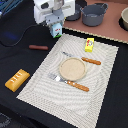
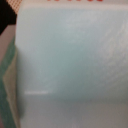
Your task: Interact with the objects in diverse but meaningful ways.
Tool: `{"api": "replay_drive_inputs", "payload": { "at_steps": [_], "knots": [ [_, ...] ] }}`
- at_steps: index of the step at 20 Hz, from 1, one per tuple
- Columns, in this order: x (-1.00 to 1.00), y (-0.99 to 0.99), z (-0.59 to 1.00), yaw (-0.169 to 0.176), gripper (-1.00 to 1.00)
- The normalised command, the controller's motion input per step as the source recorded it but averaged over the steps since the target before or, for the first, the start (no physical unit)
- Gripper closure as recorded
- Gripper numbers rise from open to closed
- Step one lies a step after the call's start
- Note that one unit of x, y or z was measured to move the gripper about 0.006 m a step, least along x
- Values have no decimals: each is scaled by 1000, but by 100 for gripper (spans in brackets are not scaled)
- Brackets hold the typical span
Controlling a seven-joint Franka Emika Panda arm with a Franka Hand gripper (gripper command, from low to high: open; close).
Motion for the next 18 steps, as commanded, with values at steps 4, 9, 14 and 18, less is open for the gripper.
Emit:
{"api": "replay_drive_inputs", "payload": {
  "at_steps": [4,9,14,18],
  "knots": [
    [634,7,480,-125,100],
    [873,0,325,-124,100],
    [916,-9,179,-116,100],
    [853,-62,6,-115,100]
  ]
}}
